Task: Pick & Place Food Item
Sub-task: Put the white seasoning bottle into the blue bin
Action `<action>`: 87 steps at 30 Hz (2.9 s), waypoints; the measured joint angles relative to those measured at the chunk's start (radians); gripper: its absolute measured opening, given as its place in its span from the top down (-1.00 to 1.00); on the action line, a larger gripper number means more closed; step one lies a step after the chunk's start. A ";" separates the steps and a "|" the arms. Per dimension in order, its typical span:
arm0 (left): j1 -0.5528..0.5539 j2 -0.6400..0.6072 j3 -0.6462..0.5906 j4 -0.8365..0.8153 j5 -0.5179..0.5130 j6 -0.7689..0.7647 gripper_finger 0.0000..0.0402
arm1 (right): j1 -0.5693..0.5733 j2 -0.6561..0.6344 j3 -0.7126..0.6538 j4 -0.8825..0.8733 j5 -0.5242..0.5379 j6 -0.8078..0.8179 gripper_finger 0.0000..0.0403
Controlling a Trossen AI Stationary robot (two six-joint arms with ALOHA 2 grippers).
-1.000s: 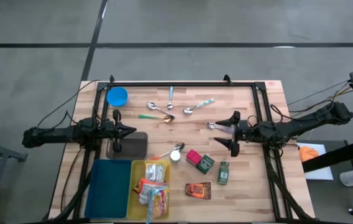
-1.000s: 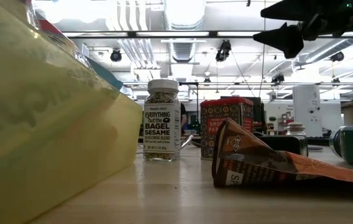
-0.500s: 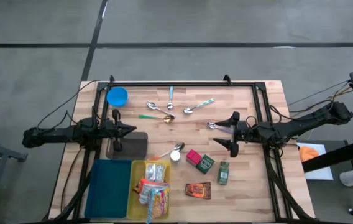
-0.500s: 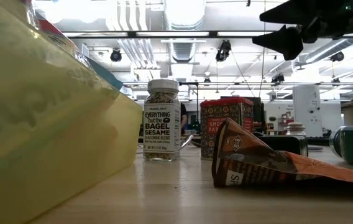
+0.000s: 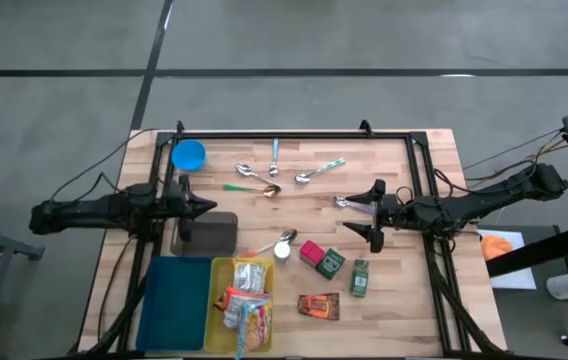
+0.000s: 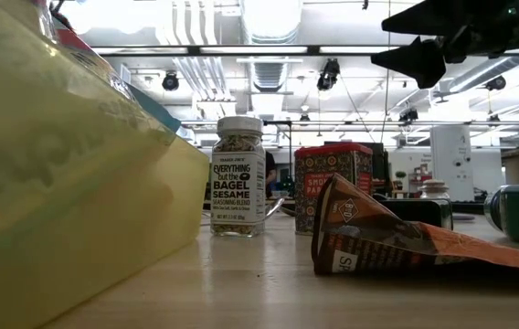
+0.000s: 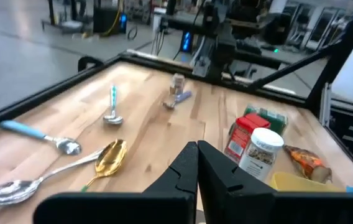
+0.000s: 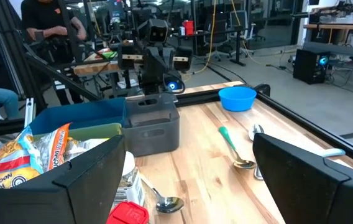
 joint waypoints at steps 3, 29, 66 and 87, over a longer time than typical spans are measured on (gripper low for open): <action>0.000 0.104 0.060 -0.037 -0.007 -0.008 0.95 | 0.000 0.000 0.000 0.000 0.000 0.000 -0.73; -0.113 1.103 0.843 -0.477 -0.101 -0.053 0.33 | 0.000 0.000 0.000 0.000 0.000 0.000 -0.73; -0.293 1.543 1.065 -0.319 -0.094 0.185 -0.69 | 0.000 0.000 0.000 -0.008 0.000 0.000 -0.73; -0.271 1.549 0.948 -0.177 -0.054 0.173 -0.68 | 0.000 0.000 0.000 -0.017 0.000 0.000 -0.73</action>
